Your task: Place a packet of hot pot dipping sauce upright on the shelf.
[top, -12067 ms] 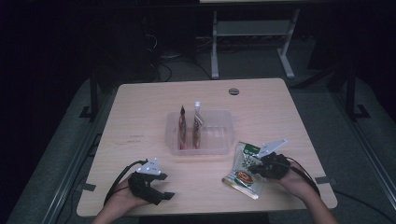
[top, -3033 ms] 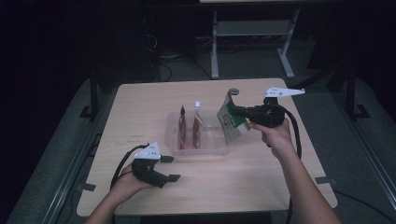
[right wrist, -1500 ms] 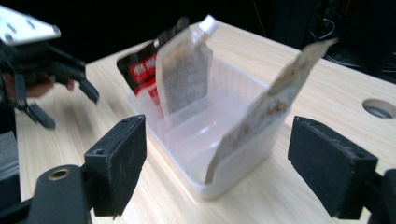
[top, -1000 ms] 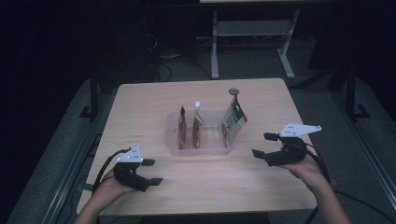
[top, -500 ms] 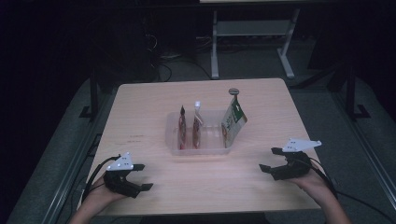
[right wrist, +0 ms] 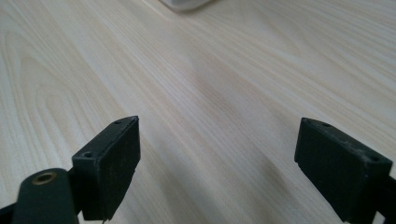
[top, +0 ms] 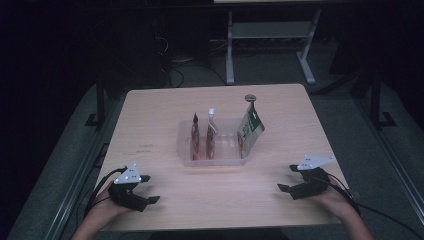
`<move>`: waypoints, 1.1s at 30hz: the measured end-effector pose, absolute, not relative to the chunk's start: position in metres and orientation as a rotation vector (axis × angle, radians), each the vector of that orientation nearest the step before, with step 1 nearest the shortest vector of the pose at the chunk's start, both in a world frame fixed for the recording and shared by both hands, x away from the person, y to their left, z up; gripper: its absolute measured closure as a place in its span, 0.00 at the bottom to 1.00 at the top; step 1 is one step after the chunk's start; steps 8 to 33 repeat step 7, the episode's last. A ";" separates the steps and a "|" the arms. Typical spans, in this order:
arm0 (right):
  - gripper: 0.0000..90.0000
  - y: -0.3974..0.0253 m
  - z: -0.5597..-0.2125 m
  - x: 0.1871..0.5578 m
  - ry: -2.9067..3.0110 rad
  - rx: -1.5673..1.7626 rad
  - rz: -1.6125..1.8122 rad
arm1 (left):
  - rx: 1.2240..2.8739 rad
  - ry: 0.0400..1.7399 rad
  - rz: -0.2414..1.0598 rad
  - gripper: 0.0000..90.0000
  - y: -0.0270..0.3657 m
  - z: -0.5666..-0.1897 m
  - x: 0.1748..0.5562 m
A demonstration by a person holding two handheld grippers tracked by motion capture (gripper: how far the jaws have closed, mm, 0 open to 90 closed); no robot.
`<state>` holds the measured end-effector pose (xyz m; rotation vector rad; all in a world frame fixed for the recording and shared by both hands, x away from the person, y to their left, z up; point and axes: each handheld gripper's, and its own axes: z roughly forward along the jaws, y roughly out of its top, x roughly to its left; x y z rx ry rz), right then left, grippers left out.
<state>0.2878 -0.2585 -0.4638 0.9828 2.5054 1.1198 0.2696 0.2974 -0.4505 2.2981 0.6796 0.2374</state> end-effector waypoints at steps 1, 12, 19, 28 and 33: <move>0.16 -0.259 -0.463 0.288 2.505 0.990 1.124 | 2.299 0.682 0.239 0.19 0.297 -0.451 0.270; 0.15 -0.261 -0.460 0.286 2.483 0.982 1.151 | 2.298 0.689 0.243 0.19 0.298 -0.451 0.270; 0.15 -0.261 -0.460 0.286 2.483 0.982 1.151 | 2.298 0.689 0.243 0.19 0.298 -0.451 0.270; 0.15 -0.261 -0.460 0.286 2.483 0.982 1.151 | 2.298 0.689 0.243 0.19 0.298 -0.451 0.270; 0.15 -0.261 -0.460 0.286 2.483 0.982 1.151 | 2.298 0.689 0.243 0.19 0.298 -0.451 0.270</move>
